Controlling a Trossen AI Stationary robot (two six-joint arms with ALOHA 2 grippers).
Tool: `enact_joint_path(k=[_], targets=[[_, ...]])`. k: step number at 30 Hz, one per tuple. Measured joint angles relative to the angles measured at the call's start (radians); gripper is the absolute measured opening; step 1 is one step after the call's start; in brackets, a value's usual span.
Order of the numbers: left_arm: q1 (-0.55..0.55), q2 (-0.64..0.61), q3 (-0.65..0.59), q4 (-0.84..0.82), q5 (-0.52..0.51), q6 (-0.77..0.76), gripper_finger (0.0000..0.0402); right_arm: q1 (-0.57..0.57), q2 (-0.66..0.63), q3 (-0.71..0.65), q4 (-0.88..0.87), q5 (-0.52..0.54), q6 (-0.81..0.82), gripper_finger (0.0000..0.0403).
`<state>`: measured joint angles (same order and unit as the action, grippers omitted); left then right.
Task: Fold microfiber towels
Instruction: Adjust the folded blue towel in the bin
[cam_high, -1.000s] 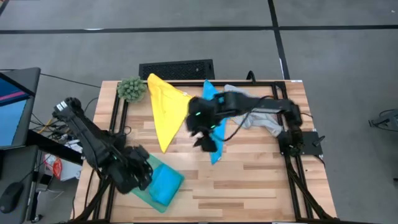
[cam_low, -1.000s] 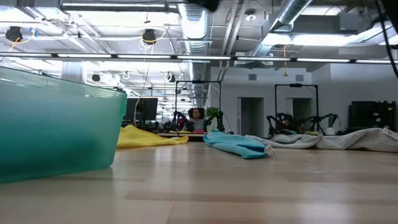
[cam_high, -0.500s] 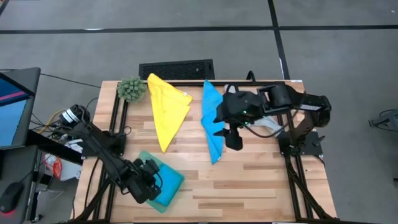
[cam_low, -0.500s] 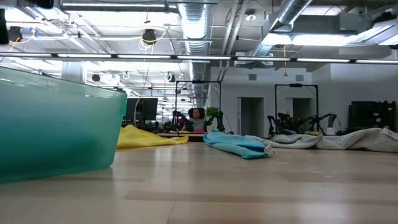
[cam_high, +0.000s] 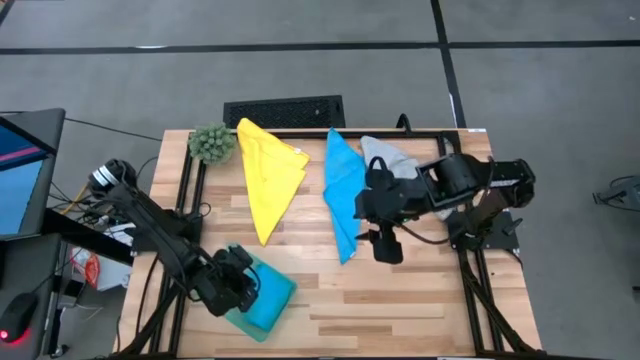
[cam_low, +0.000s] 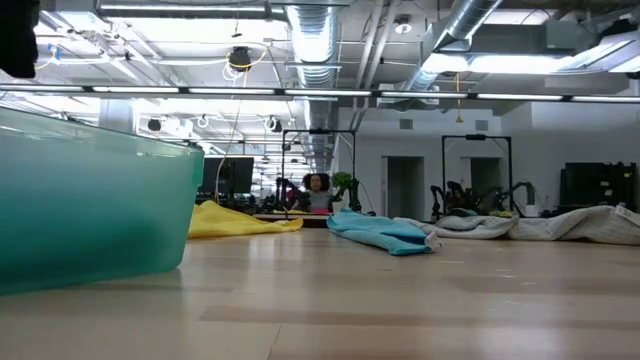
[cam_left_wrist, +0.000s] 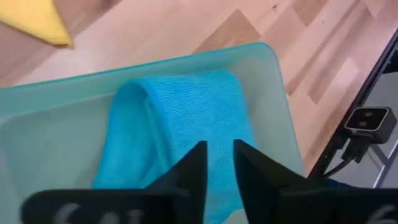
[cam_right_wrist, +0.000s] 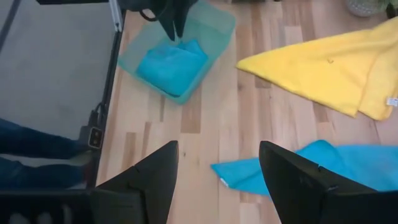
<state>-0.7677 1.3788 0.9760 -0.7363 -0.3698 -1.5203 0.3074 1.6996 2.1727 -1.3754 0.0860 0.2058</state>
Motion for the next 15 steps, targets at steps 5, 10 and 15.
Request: enact_joint_path(k=[5, 10, 15], targets=[[0.006, 0.084, 0.0, 0.021, 0.035, -0.012, 0.014, 0.014, -0.009, 0.0, -0.021, 0.044, 0.008, 0.0248], [0.005, 0.15, 0.0, 0.074, 0.061, -0.016, 0.0174, 0.013, -0.022, 0.001, -0.043, 0.049, 0.03, 0.0248], [0.005, 0.212, 0.0, 0.092, 0.085, -0.038, 0.0174, 0.02, -0.026, 0.001, -0.043, 0.049, 0.033, 0.0248]])
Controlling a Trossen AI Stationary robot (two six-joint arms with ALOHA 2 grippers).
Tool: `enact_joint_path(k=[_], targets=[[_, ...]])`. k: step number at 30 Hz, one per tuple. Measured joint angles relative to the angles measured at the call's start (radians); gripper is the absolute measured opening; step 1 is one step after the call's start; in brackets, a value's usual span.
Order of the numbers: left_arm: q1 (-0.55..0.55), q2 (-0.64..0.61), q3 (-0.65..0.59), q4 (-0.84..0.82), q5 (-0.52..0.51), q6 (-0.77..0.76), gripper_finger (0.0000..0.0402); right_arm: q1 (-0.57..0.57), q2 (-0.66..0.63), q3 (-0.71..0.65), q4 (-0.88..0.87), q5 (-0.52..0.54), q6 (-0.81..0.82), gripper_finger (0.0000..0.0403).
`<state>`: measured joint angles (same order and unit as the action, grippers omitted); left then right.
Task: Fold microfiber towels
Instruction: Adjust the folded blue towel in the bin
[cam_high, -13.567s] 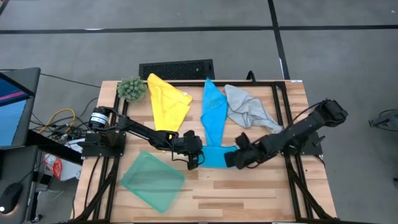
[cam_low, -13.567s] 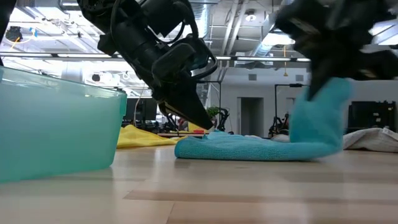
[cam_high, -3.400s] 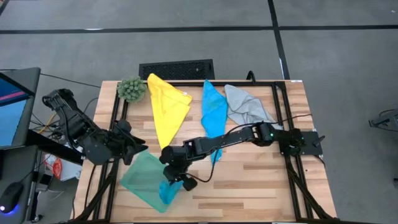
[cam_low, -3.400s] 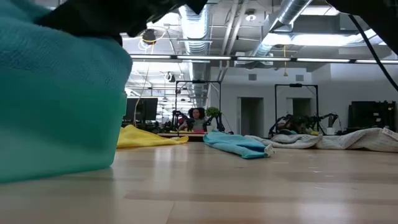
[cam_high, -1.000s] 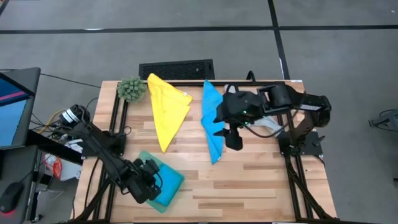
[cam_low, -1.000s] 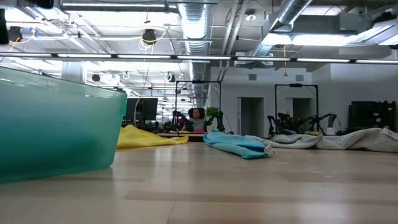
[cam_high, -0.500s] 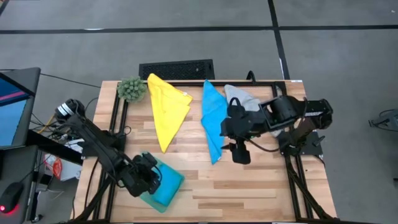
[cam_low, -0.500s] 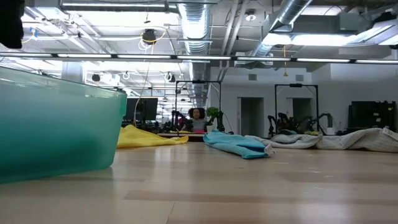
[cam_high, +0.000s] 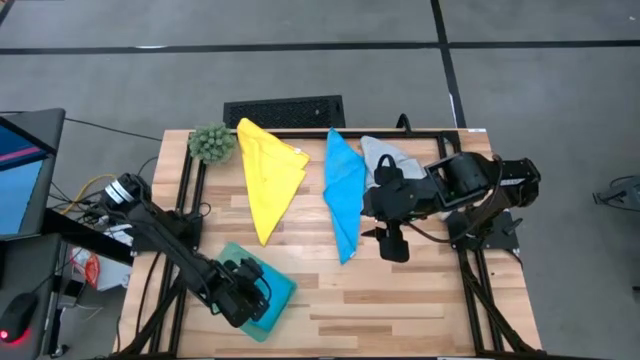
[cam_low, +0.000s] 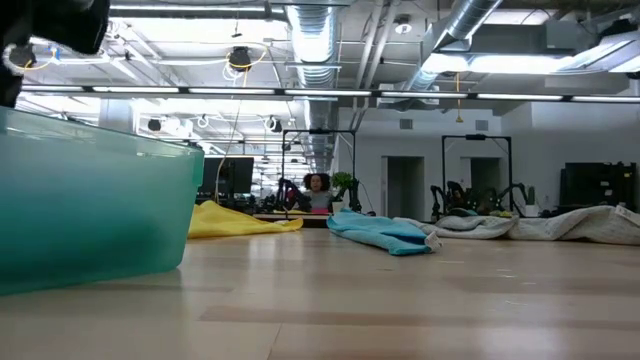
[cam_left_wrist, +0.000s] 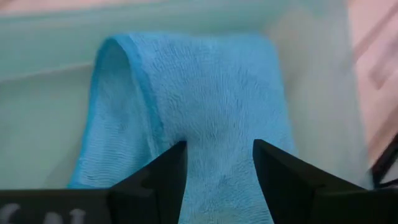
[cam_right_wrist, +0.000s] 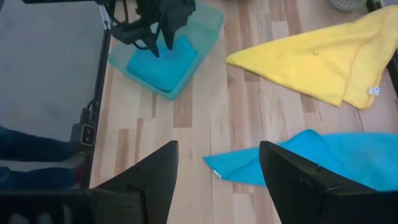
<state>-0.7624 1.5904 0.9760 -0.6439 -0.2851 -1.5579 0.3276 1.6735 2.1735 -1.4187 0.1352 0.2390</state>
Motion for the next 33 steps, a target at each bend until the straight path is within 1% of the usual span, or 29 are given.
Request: enact_joint_path(k=[2, 5, 7, 10, 14, 15, 18, 20, 23, 26, 28, 30, 33], targets=[[0.0, 0.027, 0.0, 0.014, 0.025, 0.0, 0.0167, 0.006, 0.0, 0.0, -0.003, 0.0, 0.0, 0.0248], [0.001, 0.043, 0.0, 0.031, 0.029, 0.0, 0.0155, 0.017, 0.0, 0.0, -0.009, 0.0, 0.005, 0.0248], [0.008, 0.041, 0.0, 0.049, 0.028, 0.001, 0.014, 0.02, 0.0, 0.0, -0.011, 0.01, 0.006, 0.0248], [0.013, 0.026, 0.0, 0.062, 0.025, 0.026, 0.0097, 0.02, 0.0, 0.0, -0.012, 0.024, 0.006, 0.0248], [0.011, 0.026, 0.001, 0.049, 0.026, 0.031, 0.0019, 0.02, 0.0, 0.0, -0.019, 0.024, 0.003, 0.0248], [0.011, 0.026, 0.001, 0.048, 0.031, 0.033, 0.001, 0.022, 0.0, 0.0, -0.021, 0.024, 0.003, 0.0248], [0.022, 0.02, 0.001, 0.002, 0.051, 0.027, 0.0006, 0.026, 0.001, 0.0, -0.023, 0.031, 0.0, 0.0248], [0.027, 0.004, 0.001, -0.028, 0.061, -0.009, 0.0002, 0.026, 0.001, 0.0, -0.024, 0.039, 0.0, 0.0248], [0.025, -0.039, 0.0, -0.071, 0.04, -0.085, 0.0006, 0.025, 0.001, 0.0, -0.026, 0.047, 0.0, 0.0248], [0.012, -0.098, 0.001, -0.11, 0.013, -0.142, 0.0029, 0.025, 0.001, 0.0, -0.031, 0.05, 0.0, 0.0248], [0.003, -0.117, 0.001, -0.126, 0.02, -0.141, 0.0054, 0.025, 0.001, 0.0, -0.033, 0.05, -0.001, 0.0248], [-0.003, -0.117, 0.001, -0.122, 0.054, -0.104, 0.0087, 0.025, 0.001, 0.0, -0.036, 0.05, -0.001, 0.0248], [-0.005, -0.086, 0.001, -0.074, 0.072, -0.065, 0.0142, 0.025, 0.001, 0.0, -0.043, 0.05, 0.0, 0.0248]])
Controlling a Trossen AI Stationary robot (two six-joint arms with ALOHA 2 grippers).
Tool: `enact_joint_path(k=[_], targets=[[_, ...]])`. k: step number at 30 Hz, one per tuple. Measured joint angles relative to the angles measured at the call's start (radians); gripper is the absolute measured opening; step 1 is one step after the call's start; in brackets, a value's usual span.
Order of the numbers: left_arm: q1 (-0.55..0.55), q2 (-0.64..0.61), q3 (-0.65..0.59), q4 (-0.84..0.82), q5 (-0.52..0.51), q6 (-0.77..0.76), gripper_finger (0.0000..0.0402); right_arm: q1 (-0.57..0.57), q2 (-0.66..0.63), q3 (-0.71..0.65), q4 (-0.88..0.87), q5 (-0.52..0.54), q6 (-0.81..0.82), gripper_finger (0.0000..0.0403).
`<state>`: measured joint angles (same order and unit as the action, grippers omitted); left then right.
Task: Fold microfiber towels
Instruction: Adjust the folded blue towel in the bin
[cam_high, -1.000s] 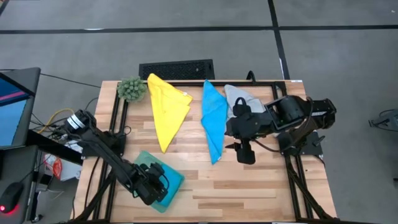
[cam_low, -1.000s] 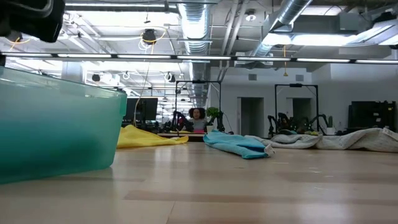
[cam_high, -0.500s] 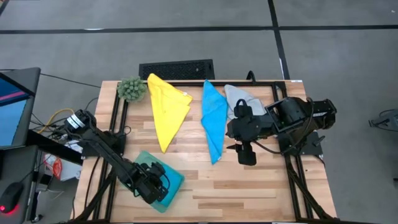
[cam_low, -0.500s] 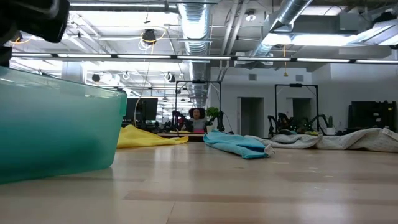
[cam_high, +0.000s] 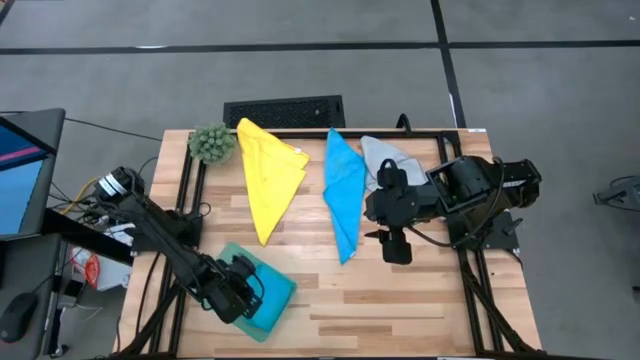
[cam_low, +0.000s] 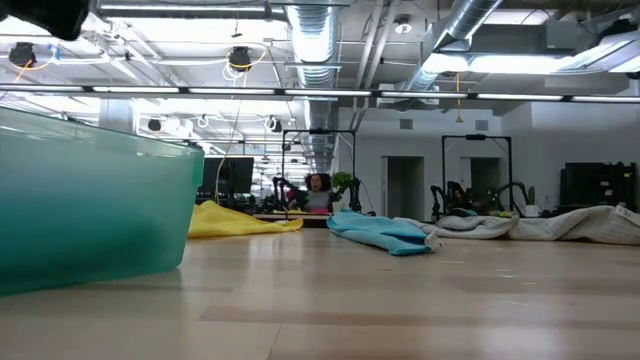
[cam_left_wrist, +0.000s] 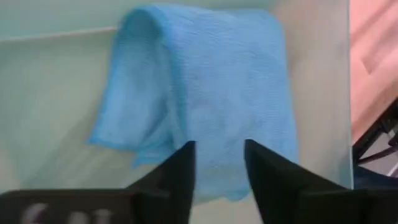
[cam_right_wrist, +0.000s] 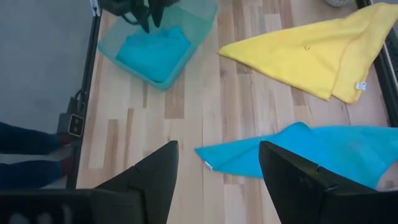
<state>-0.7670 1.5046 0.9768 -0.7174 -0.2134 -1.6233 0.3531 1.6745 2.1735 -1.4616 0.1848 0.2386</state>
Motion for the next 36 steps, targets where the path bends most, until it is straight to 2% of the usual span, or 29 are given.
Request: enact_joint_path(k=[5, 11, 15, 23, 29, 36], targets=[[0.006, 0.081, 0.0, 0.033, 0.0, -0.011, 0.0207, 0.0, 0.0, 0.0, -0.009, 0.0, 0.013, 0.0248], [0.005, 0.15, -0.001, 0.074, 0.041, -0.015, 0.0215, 0.0, 0.0, 0.0, -0.012, -0.001, 0.016, 0.0248], [0.007, 0.15, -0.001, 0.145, 0.017, 0.023, 0.0179, 0.0, 0.0, 0.0, -0.011, -0.001, 0.016, 0.0248], [0.011, 0.163, -0.001, 0.151, 0.011, 0.038, 0.0017, 0.007, 0.001, 0.0, -0.011, 0.0, 0.024, 0.0248], [0.034, 0.104, 0.035, 0.048, 0.049, 0.041, 0.0004, 0.007, 0.0, 0.0, -0.011, 0.0, 0.024, 0.0248], [0.047, 0.009, 0.05, -0.174, 0.109, 0.094, 0.0002, 0.007, 0.0, 0.0, -0.011, 0.0, 0.024, 0.0248]])
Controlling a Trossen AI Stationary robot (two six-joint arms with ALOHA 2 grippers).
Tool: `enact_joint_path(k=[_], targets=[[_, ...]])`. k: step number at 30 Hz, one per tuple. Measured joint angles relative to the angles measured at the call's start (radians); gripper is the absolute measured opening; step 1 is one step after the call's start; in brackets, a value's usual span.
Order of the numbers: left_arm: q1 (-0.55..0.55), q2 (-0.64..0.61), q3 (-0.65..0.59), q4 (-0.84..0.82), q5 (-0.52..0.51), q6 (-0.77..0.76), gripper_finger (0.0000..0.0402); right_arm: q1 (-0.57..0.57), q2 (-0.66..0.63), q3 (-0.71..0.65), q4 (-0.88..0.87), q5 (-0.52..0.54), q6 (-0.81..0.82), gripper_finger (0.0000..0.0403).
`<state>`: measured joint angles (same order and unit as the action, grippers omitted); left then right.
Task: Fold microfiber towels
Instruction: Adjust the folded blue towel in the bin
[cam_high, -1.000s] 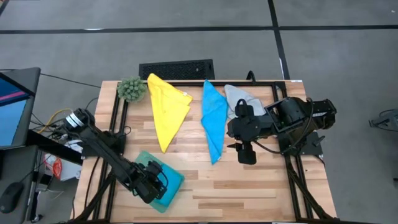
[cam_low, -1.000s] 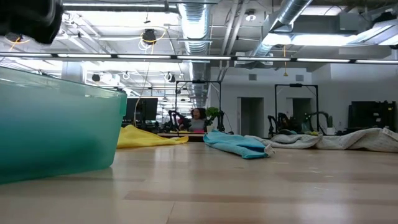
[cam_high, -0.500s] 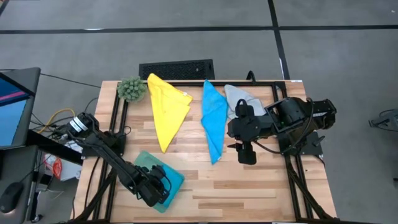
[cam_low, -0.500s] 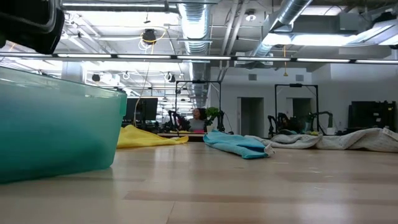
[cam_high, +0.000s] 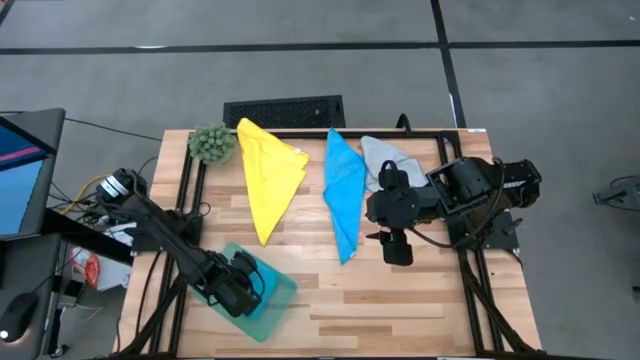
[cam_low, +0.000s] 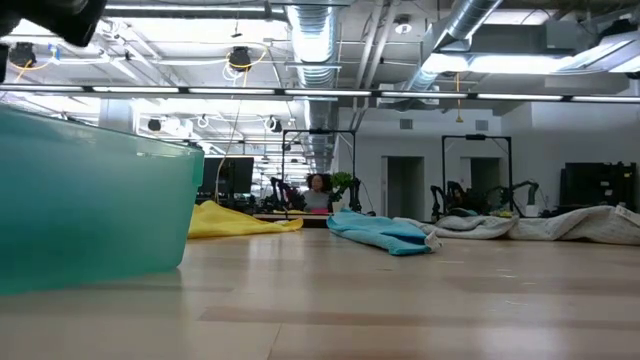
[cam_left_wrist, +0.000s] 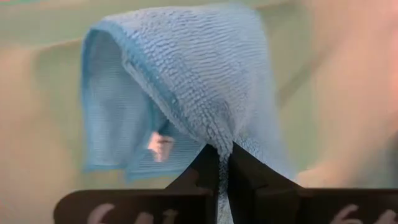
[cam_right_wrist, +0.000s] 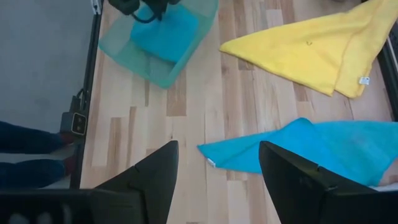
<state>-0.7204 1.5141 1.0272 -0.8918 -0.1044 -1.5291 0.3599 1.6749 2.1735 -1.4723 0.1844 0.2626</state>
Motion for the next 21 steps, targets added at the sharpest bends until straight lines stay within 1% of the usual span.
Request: enact_joint_path(k=[5, 7, 10, 13, 17, 21], targets=[[0.003, 0.03, -0.002, -0.061, 0.007, 0.041, 0.0012, 0.0, 0.0, 0.0, 0.0, 0.0, 0.001, 0.0248], [0.004, 0.036, -0.01, -0.093, 0.028, 0.042, 0.0016, 0.001, 0.0, 0.0, -0.001, 0.0, 0.001, 0.0248], [0.004, 0.036, -0.015, -0.136, 0.074, 0.042, 0.0014, 0.0, 0.0, 0.0, -0.001, 0.0, 0.001, 0.0248], [0.0, 0.033, -0.015, -0.21, 0.088, 0.051, 0.0005, 0.0, 0.0, 0.0, -0.001, 0.0, 0.001, 0.0248], [0.0, 0.033, -0.015, -0.327, 0.07, 0.054, 0.0005, 0.0, 0.0, 0.0, -0.011, 0.0, 0.001, 0.0248], [0.005, 0.033, -0.015, -0.384, 0.056, 0.07, 0.0026, 0.0, 0.0, 0.0, -0.015, 0.0, 0.001, 0.0248]])
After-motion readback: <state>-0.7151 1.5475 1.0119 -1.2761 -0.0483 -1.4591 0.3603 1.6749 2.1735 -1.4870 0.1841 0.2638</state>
